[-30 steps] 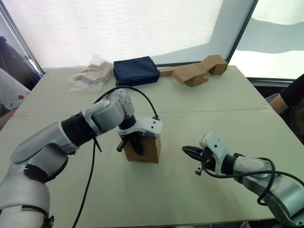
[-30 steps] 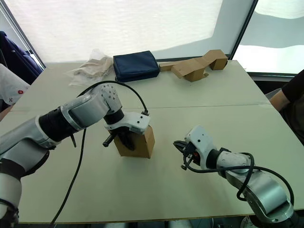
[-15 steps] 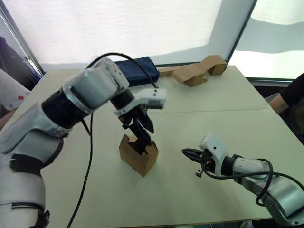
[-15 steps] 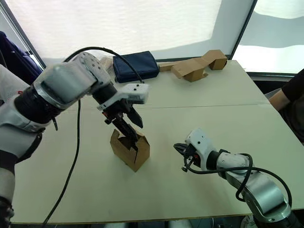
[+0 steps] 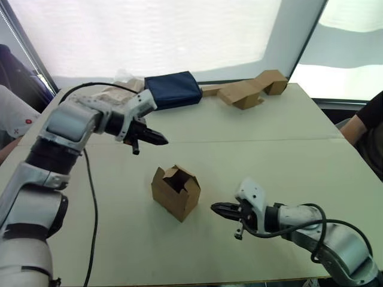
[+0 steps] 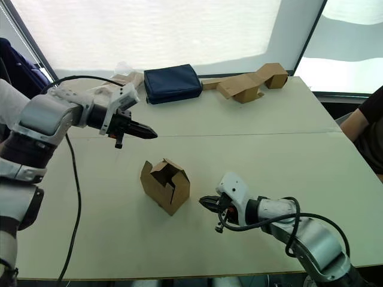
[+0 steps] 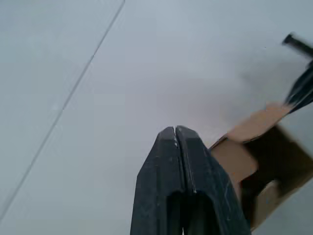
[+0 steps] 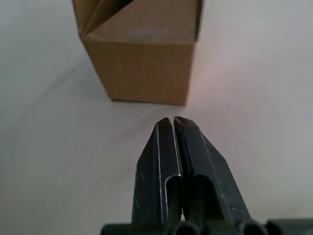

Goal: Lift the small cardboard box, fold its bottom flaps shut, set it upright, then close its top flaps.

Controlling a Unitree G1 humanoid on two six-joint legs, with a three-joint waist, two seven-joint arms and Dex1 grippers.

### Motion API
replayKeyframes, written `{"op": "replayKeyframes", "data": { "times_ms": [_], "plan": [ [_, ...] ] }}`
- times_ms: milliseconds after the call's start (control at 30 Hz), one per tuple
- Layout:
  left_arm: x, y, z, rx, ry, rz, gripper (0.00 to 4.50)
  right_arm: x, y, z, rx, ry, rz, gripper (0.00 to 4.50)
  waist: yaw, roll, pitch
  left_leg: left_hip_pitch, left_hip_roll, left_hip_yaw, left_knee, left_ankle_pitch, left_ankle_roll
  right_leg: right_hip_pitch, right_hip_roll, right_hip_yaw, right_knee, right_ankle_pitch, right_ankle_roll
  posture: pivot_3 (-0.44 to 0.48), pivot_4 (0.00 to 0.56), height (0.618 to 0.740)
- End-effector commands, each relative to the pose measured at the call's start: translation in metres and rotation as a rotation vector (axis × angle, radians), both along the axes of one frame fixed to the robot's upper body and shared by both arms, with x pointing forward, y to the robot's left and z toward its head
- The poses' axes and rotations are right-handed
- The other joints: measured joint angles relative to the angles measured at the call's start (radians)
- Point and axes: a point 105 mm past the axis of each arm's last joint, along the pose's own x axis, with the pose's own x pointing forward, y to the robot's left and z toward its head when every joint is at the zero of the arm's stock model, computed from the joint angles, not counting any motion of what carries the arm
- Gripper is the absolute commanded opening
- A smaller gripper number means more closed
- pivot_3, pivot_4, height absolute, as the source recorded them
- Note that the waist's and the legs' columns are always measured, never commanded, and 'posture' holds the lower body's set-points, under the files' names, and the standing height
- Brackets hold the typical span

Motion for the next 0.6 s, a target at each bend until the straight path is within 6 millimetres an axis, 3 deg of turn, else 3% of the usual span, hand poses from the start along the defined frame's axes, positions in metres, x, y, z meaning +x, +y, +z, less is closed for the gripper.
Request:
{"op": "replayKeyframes", "data": {
  "times_ms": [33,167,300,467,600],
  "plan": [
    [-0.004,0.012,0.001,-0.032,-0.087,0.001,0.05,-0.002,0.009,0.000,-0.025,-0.014,0.040,0.00,0.005,0.000,0.000,0.000,0.000,0.000,0.000,0.000,0.000,0.000,0.000,0.000,0.000,0.000,0.000,0.000,0.150,0.740],
    [-0.014,0.018,-0.031,-0.077,-0.039,0.034,0.05,-0.001,0.019,-0.004,-0.038,0.002,0.074,0.00,0.013,-0.002,0.000,-0.002,-0.001,-0.001,0.001,0.001,-0.002,0.000,-0.003,-0.003,0.000,0.000,0.000,0.000,0.150,0.740],
    [-0.028,0.009,-0.067,-0.041,-0.003,0.027,0.05,0.007,0.020,-0.009,-0.050,0.023,0.068,0.00,0.010,-0.002,0.000,-0.001,-0.002,0.000,0.001,0.001,-0.001,0.001,-0.005,-0.003,-0.001,0.000,0.000,0.000,0.150,0.740],
    [-0.042,-0.009,-0.088,-0.143,0.074,0.034,0.05,0.015,0.025,-0.005,0.027,0.030,0.031,0.00,0.008,-0.002,0.000,-0.001,-0.001,-0.001,0.001,0.001,-0.001,0.001,-0.005,-0.003,0.000,0.000,0.001,0.000,0.150,0.740],
    [-0.064,-0.017,-0.098,-0.134,0.132,-0.016,0.05,0.022,0.019,-0.003,0.007,-0.004,-0.008,0.00,0.002,-0.002,0.000,-0.001,-0.001,-0.001,0.001,0.001,-0.001,0.001,-0.004,-0.003,0.000,0.000,0.001,0.000,0.150,0.740]
  ]
}}
